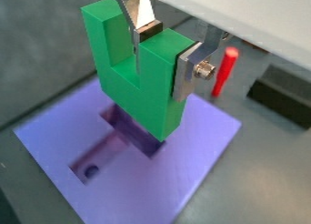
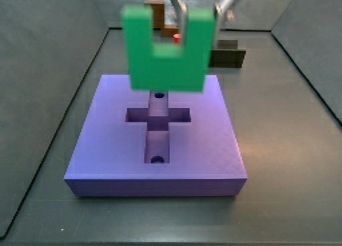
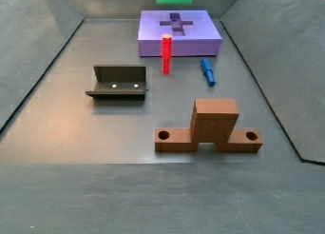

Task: Pick up the green object. Move up. Move to above the board. Insert the green object.
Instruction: Insert the green object.

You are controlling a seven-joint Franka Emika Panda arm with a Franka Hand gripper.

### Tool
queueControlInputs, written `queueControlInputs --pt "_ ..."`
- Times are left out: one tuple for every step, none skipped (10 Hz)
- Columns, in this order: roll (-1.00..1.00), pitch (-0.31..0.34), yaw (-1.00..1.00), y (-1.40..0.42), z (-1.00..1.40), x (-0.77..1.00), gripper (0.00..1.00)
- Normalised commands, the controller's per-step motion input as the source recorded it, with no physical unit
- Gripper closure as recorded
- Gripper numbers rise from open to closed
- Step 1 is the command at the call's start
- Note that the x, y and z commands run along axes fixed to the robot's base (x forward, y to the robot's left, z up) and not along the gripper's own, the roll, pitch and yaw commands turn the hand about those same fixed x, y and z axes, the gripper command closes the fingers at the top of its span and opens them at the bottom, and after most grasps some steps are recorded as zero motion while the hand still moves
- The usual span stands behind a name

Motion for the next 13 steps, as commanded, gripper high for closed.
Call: queueControlInputs --pt "-0.15 0.0 0.0 0.0 -0.51 0.0 1.0" --pt "-0.18 -0.081 0.0 0.0 -0.38 0.0 1.0" --pt "-0.07 -0.133 0.01 -0.03 -0.28 -0.04 1.0" --pt "0.0 -0.133 0.12 -0.02 -0.17 -0.03 1.0" --pt "0.02 -0.14 0.21 -0.04 -0.16 0.0 1.0" --pt "0.04 -0.156 0.17 -0.05 -0.17 0.0 1.0" --pt "0.12 -0.104 0.16 -0.05 -0.05 0.01 1.0" --pt "0.2 -0.019 0.13 -0.07 -0.02 0.06 1.0" --pt "0.17 0.024 0.0 -0.02 0.0 0.13 1.0" --pt "0.27 0.01 0.0 0.0 0.0 0.03 1.0" --pt "0.31 0.0 0.0 0.0 0.0 0.07 1.0" --pt "0.28 0.016 0.0 0.0 -0.06 0.08 1.0" --pt "0.21 0.0 0.01 0.0 -0.12 0.0 1.0"
